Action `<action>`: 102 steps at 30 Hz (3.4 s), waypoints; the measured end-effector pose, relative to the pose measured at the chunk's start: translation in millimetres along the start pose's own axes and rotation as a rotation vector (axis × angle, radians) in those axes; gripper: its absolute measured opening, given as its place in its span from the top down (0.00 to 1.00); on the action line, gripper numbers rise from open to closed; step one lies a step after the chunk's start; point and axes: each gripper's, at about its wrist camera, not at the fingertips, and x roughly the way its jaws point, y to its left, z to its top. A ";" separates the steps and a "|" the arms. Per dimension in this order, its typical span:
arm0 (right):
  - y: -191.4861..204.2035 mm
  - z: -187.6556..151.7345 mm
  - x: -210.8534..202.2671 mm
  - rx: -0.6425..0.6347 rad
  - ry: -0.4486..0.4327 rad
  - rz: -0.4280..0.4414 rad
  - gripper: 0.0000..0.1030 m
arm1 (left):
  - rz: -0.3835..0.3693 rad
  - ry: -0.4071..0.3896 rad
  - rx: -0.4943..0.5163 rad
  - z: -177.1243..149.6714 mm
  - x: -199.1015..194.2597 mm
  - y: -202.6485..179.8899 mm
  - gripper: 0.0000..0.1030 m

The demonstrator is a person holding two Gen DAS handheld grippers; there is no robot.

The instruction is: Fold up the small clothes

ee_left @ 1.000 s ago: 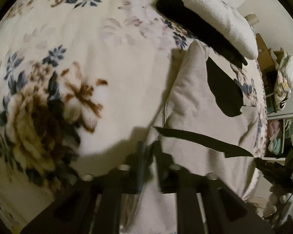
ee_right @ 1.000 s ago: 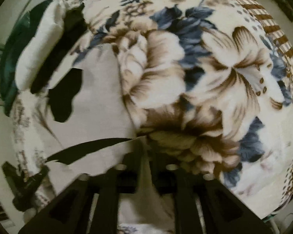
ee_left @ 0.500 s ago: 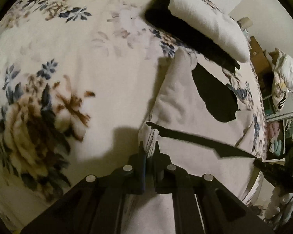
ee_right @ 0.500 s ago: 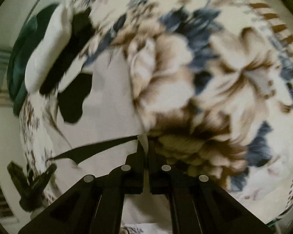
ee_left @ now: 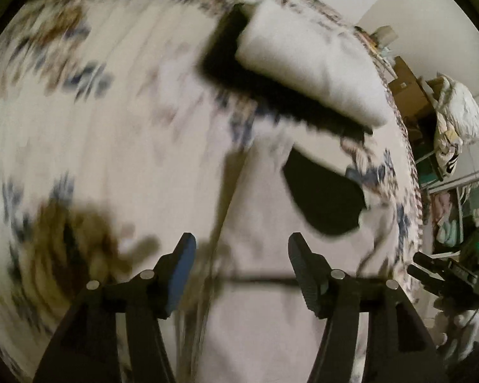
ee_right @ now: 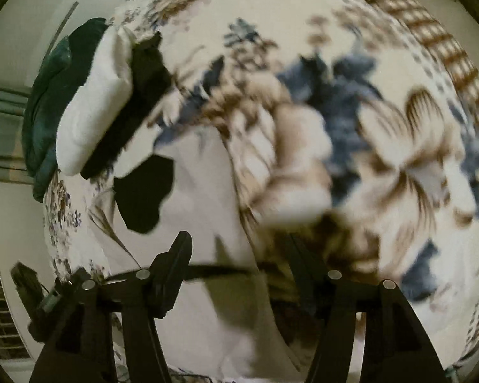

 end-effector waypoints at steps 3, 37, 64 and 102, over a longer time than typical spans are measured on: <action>13.9 27.4 12.6 -0.011 -0.006 -0.001 0.39 | 0.032 0.014 0.077 38.1 30.6 -18.3 0.44; 28.2 -139.4 -3.0 -0.462 0.125 -0.004 0.90 | -0.113 0.115 -0.075 -127.5 -48.5 32.0 0.85; -37.5 -143.2 4.6 0.022 0.160 0.058 0.91 | -0.134 0.025 -0.338 -129.0 -53.2 39.3 0.95; -54.5 -64.3 65.3 0.223 0.079 0.426 0.50 | -0.090 0.000 -0.241 -64.3 19.0 45.9 0.45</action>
